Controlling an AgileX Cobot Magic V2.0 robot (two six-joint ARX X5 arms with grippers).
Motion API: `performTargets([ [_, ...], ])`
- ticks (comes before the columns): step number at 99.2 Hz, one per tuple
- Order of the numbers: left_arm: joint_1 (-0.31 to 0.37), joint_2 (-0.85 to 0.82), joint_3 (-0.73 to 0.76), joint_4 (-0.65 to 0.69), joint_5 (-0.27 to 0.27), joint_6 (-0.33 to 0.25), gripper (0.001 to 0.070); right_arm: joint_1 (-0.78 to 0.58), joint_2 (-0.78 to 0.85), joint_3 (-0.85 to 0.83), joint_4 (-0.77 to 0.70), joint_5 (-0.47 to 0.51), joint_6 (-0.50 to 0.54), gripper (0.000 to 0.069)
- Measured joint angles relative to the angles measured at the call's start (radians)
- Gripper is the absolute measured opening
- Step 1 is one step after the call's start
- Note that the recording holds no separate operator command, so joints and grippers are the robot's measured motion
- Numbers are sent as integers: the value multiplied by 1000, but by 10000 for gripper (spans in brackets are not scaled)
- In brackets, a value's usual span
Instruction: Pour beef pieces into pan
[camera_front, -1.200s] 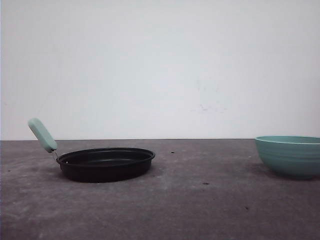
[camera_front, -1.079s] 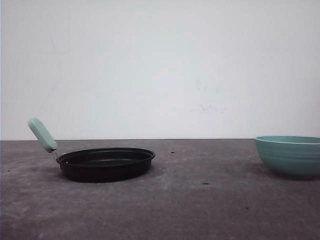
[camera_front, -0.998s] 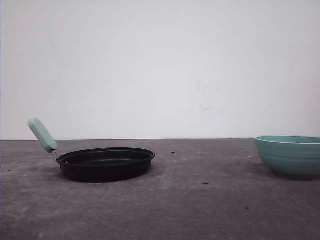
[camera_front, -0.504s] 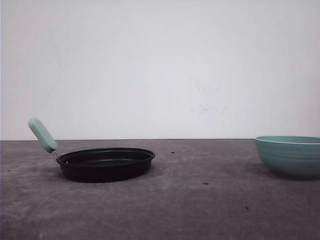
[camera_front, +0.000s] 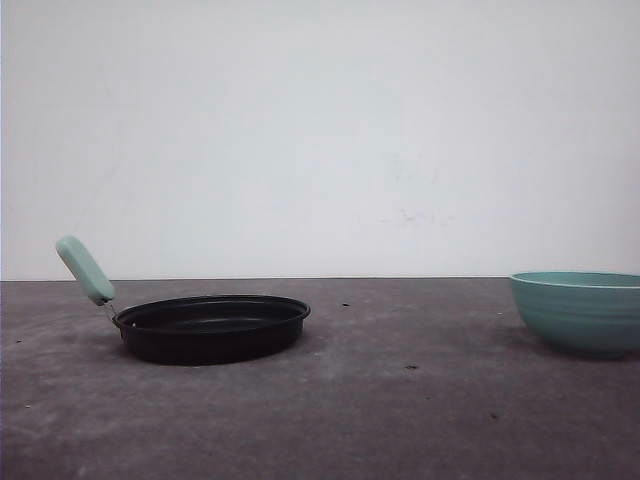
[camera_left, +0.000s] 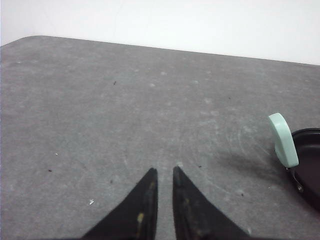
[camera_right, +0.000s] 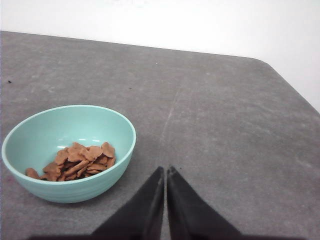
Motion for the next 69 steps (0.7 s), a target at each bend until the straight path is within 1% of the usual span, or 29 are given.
performTargets([
  [8, 0, 0, 0, 0, 0, -13, 28, 0, 0, 0, 0, -15, 32, 5],
  [15, 0, 0, 0, 0, 0, -49, 28, 0, 0, 0, 0, -38, 89, 5],
  [24, 0, 0, 0, 0, 1, -124, 28, 0, 0, 0, 0, -89, 197, 5],
  [33, 0, 0, 0, 0, 7, -193, 28, 0, 0, 0, 2, -101, 319, 5],
  [39, 0, 0, 0, 0, 8, -216, 28, 0, 0, 0, 2, -101, 382, 5],
  [48, 0, 0, 0, 0, 11, -246, 28, 0, 0, 0, 5, -100, 429, 5],
  [58, 0, 0, 0, -2, 40, -290, 24, 0, 0, 0, 32, -77, 497, 5],
  [69, 0, 0, 1, -4, 76, -306, 24, 0, 0, 0, 61, -74, 592, 5],
])
